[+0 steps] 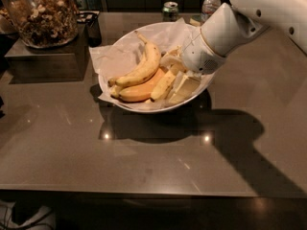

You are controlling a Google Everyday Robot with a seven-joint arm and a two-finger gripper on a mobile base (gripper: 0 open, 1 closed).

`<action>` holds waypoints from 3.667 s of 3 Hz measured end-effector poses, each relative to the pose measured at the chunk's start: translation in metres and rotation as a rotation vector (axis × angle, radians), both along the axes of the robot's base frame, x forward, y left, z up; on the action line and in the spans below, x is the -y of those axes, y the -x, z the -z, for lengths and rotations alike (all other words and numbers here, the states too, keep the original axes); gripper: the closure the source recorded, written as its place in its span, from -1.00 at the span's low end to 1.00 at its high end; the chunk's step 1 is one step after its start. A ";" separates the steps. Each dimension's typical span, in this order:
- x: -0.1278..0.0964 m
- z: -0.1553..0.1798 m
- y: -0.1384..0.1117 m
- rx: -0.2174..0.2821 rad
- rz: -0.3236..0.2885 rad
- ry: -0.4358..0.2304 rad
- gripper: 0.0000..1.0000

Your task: Pick banana from white bowl

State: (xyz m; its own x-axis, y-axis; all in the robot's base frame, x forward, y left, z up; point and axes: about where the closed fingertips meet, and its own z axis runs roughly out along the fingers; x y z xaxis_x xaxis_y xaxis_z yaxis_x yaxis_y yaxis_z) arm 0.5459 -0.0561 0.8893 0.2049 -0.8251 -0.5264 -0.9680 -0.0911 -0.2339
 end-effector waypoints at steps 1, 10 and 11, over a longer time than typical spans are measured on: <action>0.007 -0.004 0.001 0.016 0.030 0.001 0.34; 0.063 -0.149 0.060 0.219 0.163 -0.003 1.00; 0.082 -0.170 0.082 0.241 0.219 -0.030 1.00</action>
Offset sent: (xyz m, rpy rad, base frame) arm -0.0032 -0.0258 0.0336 -0.0208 -0.0913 -0.1022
